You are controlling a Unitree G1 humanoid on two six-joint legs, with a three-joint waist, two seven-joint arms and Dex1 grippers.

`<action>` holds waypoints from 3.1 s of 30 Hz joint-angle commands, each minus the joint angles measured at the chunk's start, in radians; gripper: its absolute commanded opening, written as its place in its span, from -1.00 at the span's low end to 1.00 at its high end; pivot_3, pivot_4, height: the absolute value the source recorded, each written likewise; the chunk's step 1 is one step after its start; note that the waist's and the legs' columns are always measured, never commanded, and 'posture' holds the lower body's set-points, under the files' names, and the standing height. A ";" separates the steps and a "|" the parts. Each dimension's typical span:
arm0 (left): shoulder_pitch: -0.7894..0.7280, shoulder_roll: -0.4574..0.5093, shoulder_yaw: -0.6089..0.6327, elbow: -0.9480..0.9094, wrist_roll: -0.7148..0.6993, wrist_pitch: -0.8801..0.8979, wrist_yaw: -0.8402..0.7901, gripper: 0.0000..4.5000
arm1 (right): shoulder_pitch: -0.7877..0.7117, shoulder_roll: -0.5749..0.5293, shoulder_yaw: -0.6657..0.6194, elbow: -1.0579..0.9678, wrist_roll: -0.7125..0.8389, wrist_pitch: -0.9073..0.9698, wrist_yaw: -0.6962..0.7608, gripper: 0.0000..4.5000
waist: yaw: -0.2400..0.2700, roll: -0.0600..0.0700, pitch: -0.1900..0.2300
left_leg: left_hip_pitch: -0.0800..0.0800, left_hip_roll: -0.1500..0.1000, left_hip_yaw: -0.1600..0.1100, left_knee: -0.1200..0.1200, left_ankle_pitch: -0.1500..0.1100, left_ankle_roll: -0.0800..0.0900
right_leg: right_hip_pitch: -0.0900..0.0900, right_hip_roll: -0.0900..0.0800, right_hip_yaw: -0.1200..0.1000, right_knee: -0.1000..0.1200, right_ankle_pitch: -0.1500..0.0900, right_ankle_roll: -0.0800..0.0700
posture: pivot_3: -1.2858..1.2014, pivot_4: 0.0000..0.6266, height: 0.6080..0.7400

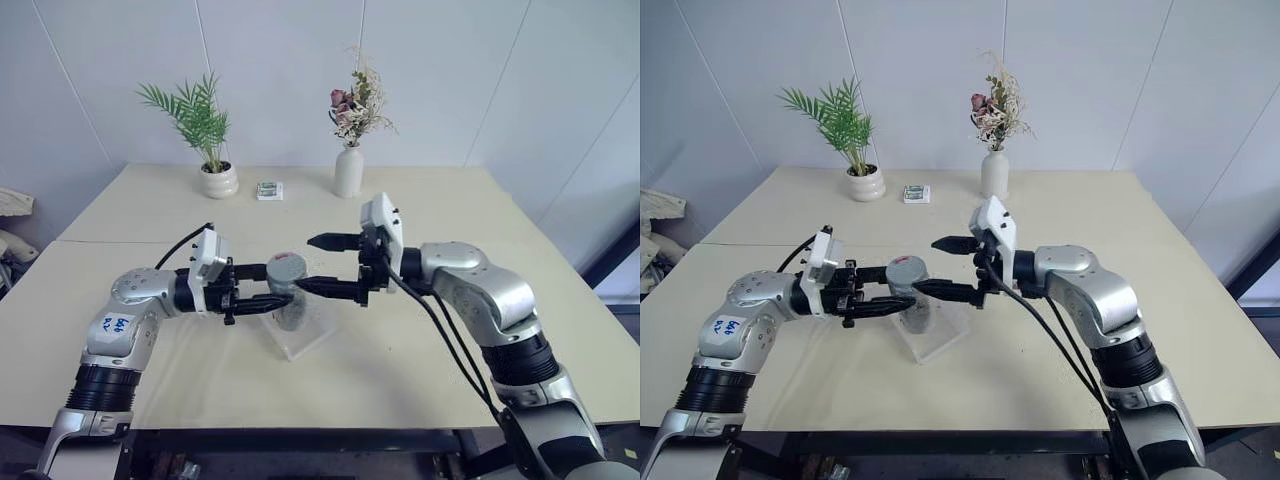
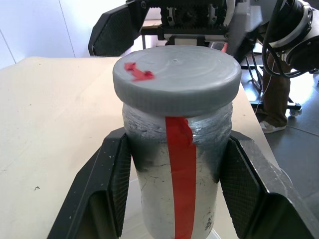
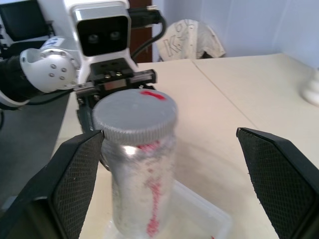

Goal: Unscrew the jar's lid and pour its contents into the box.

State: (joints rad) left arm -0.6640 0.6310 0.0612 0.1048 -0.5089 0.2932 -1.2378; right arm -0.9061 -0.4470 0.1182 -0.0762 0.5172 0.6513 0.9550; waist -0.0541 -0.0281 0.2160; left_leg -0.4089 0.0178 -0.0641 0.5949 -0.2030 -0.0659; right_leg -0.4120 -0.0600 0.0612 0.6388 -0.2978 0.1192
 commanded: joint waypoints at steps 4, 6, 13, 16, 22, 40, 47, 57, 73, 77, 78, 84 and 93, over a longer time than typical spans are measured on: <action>-0.019 -0.001 0.010 -0.018 -0.016 -0.010 -0.020 0.04 | 0.007 -0.017 -0.043 -0.013 0.004 -0.014 -0.005 0.99 | -0.001 0.000 0.000 | 0.000 0.000 0.000 0.000 0.000 0.000 | 0.000 0.000 0.000 0.000 0.000 0.000 | 0.03 -0.52 1.00; -0.020 -0.001 0.010 -0.016 -0.015 -0.010 -0.022 0.04 | 0.009 -0.022 -0.048 -0.010 0.003 -0.014 -0.005 0.99 | -0.001 0.000 0.000 | 0.000 0.000 0.000 0.000 0.000 0.000 | 0.000 0.000 0.000 0.000 0.000 0.000 | 0.03 -0.52 1.00; -0.021 0.000 0.011 -0.014 -0.013 -0.010 -0.024 0.04 | 0.023 -0.052 -0.062 -0.001 0.008 -0.014 0.011 0.99 | 0.001 0.000 0.000 | 0.000 0.000 0.000 0.000 0.000 0.000 | 0.000 0.000 0.000 0.000 0.000 0.000 | 0.03 -0.52 1.00; -0.021 0.001 0.012 -0.013 -0.013 -0.009 -0.024 0.04 | 0.026 -0.068 -0.073 0.014 0.007 -0.015 0.019 0.99 | 0.000 0.000 0.000 | 0.000 0.000 0.000 0.000 0.000 0.000 | 0.000 0.000 0.000 0.000 0.000 0.000 | 0.03 -0.52 1.00; -0.018 0.005 0.015 -0.016 -0.015 -0.006 -0.023 0.04 | 0.030 -0.092 -0.091 0.042 0.008 -0.019 0.031 0.99 | -0.001 0.000 0.000 | 0.000 0.000 0.000 0.000 0.000 0.000 | 0.000 0.000 0.000 0.000 0.000 0.000 | 0.03 -0.52 1.00; -0.014 0.004 0.008 -0.024 -0.016 0.001 -0.026 0.04 | -0.012 0.037 -0.019 -0.105 0.115 0.079 -0.002 0.99 | -0.002 0.000 0.000 | 0.000 0.000 0.000 0.001 0.000 0.000 | 0.000 0.000 0.000 0.000 0.000 0.000 | 0.03 -0.52 1.00; -0.014 0.005 0.010 -0.030 -0.017 0.006 -0.025 0.04 | -0.043 0.090 0.033 -0.073 0.073 0.062 -0.002 0.99 | 0.000 0.000 0.000 | 0.000 0.000 0.000 0.001 0.000 0.000 | 0.000 0.000 0.000 0.001 0.000 0.000 | 0.03 -0.52 1.00; -0.010 0.001 0.013 -0.037 -0.017 0.008 -0.019 0.04 | -0.054 0.135 0.077 -0.028 0.026 0.028 0.005 0.99 | -0.001 0.000 0.000 | 0.000 0.000 0.000 0.001 0.000 0.000 | 0.000 0.000 0.000 0.001 0.000 0.000 | 0.03 -0.52 1.00; -0.003 -0.001 0.015 -0.043 -0.019 0.008 -0.011 0.04 | -0.071 0.152 0.069 0.035 -0.009 0.005 0.013 0.99 | -0.001 0.000 0.000 | 0.000 0.000 0.000 0.001 0.000 0.000 | 0.000 0.000 0.000 0.001 0.000 0.000 | 0.03 -0.52 1.00; -0.004 -0.001 0.015 -0.043 -0.019 0.008 -0.011 0.04 | -0.071 0.154 0.068 0.038 -0.012 0.004 0.015 0.99 | -0.001 0.000 0.000 | 0.000 0.000 0.000 0.001 0.000 0.000 | 0.000 0.000 0.000 0.001 0.000 0.000 | 0.03 -0.52 1.00; -0.004 -0.001 0.015 -0.043 -0.018 0.007 -0.011 0.04 | -0.071 0.154 0.068 0.039 -0.012 0.004 0.016 0.91 | -0.001 0.000 0.000 | 0.000 0.000 0.000 0.001 0.000 0.000 | 0.000 0.000 0.000 0.001 0.000 0.000 | 0.03 -0.52 1.00; -0.005 0.000 0.015 -0.040 -0.019 0.007 -0.012 0.04 | -0.068 0.160 0.064 0.032 -0.006 0.006 0.024 0.16 | -0.001 0.000 0.000 | 0.000 0.000 0.000 0.001 0.000 0.000 | 0.000 0.000 0.000 0.001 0.000 0.000 | 0.03 -0.52 1.00; -0.001 0.001 0.017 -0.039 -0.020 0.006 -0.013 0.04 | -0.077 0.187 0.030 0.024 0.033 0.042 0.001 0.14 | -0.001 0.000 0.000 | 0.000 0.000 0.000 0.001 0.000 0.000 | 0.000 0.000 0.000 0.001 0.000 0.000 | 0.03 -0.52 1.00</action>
State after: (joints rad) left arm -0.6635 0.6312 0.0620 0.0926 -0.5132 0.3062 -1.2505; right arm -0.9550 -0.2826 0.1899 -0.0253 0.5047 0.6857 0.9671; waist -0.0554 -0.0280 0.2159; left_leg -0.4088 0.0177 -0.0644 0.5955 -0.2030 -0.0659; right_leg -0.4119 -0.0600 0.0611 0.6397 -0.2979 0.1192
